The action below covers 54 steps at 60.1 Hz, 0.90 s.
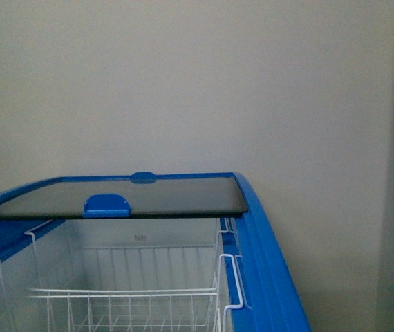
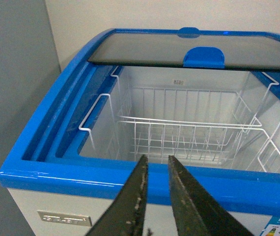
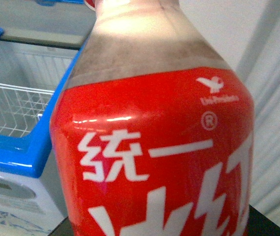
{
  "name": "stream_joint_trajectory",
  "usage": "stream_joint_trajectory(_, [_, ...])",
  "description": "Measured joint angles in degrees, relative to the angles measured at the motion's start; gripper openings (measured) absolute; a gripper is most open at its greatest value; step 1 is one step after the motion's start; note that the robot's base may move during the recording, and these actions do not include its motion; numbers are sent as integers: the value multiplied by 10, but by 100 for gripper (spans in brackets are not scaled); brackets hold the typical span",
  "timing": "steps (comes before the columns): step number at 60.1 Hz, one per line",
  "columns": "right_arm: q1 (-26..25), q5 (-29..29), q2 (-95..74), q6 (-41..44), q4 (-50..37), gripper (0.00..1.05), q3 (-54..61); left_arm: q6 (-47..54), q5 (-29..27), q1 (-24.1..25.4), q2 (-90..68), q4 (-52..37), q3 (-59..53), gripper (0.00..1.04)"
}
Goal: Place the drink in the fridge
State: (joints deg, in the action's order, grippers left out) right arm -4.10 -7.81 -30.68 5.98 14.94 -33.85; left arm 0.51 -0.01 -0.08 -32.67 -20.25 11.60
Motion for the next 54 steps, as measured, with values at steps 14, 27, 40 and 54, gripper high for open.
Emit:
stream_joint_trajectory(14, [61, -22, -276, 219, -55, 38, -209, -2, 0, 0, 50, 1, -41, 3])
stream_joint_trajectory(27, [169, -16, -522, 394, -6, 38, -434, -2, 0, 0, 96, 21, -67, 3])
stream_joint_trajectory(40, [275, 12, -670, 460, 42, 38, -563, -2, 0, 0, 138, 47, -84, 3])
stream_joint_trajectory(54, [358, 38, -811, 473, 55, 38, -665, -3, -1, 0, 186, 65, -108, 3])
